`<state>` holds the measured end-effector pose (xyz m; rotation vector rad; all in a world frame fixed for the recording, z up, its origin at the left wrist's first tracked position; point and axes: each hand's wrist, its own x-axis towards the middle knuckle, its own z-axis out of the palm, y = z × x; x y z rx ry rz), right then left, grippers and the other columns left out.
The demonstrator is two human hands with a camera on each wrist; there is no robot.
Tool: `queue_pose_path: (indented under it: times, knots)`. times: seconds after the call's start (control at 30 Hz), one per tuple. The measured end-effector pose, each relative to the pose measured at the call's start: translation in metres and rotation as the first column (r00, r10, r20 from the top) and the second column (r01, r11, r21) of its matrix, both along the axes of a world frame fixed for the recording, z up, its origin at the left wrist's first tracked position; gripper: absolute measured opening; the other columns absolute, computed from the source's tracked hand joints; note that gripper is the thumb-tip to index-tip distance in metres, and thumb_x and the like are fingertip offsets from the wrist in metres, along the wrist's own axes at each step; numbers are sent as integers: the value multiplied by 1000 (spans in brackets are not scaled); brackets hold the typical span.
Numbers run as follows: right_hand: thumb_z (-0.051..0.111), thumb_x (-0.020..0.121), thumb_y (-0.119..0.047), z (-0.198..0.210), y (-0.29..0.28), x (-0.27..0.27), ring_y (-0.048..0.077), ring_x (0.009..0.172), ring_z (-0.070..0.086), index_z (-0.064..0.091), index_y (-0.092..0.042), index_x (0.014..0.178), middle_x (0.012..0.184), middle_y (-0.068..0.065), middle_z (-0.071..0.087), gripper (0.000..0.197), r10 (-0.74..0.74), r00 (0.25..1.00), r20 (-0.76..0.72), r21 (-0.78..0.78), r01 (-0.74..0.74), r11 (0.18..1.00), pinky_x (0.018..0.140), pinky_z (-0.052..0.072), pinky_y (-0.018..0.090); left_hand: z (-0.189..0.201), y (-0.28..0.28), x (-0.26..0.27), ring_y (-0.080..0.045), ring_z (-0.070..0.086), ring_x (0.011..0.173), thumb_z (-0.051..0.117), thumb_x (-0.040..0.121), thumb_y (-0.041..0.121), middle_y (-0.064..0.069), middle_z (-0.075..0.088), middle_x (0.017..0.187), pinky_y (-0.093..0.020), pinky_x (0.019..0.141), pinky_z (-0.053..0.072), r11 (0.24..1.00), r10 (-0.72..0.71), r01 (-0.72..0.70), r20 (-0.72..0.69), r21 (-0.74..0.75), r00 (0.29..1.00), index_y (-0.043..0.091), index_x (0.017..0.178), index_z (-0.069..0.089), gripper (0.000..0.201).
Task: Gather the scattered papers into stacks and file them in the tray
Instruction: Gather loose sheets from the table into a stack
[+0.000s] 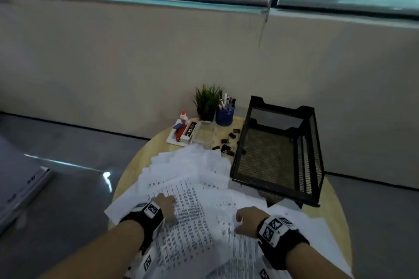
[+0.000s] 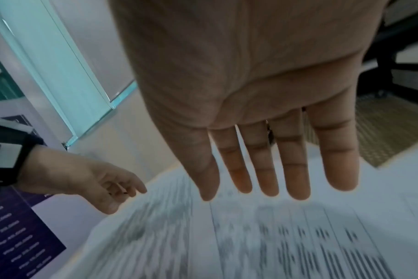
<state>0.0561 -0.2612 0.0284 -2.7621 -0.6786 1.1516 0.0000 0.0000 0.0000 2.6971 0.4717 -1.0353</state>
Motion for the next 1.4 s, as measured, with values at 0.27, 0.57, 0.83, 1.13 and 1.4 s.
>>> queue_pose_path:
  times: [0.27,0.57,0.83,1.13,1.4]
  knots:
    - [61,81,-48,-77,-16,-22,27,118,41,46,-18,124,128,8,40,54,-67,989,133,-52,75,996,95,44,39,-62,3,-24,-42,11,140,64,66,73,-16,3,155,-50,113,26,996,73,-75,34,54,997,24,151,0,117]
    - [64,81,-37,-91,-19,-66,28,120,41,40,-15,129,130,9,41,59,-210,938,275,12,215,977,97,44,39,-63,-14,-64,-27,39,122,60,80,50,-11,34,135,-38,98,44,998,58,-57,278,-12,959,17,136,40,68]
    - [71,74,-52,-95,-38,-118,28,120,48,36,-13,134,132,10,45,79,-431,861,269,-92,468,879,92,47,34,-71,-60,-116,-34,2,145,68,68,64,-16,-4,157,-47,117,19,997,-68,75,185,-31,980,13,151,5,115]
    - [73,68,-59,-101,-43,-138,29,122,46,35,-12,133,129,11,47,88,-565,747,352,35,592,805,96,47,38,-82,-85,-136,-36,9,143,63,77,51,-19,5,155,-51,114,23,990,-138,137,258,20,956,19,151,5,99]
    - [60,85,-15,-110,-74,-132,25,98,58,19,-8,144,120,12,57,72,-753,645,133,274,706,653,82,51,34,-79,-98,-151,-33,0,146,22,103,31,-16,-3,158,-54,117,11,982,-134,164,273,-89,953,29,150,15,48]
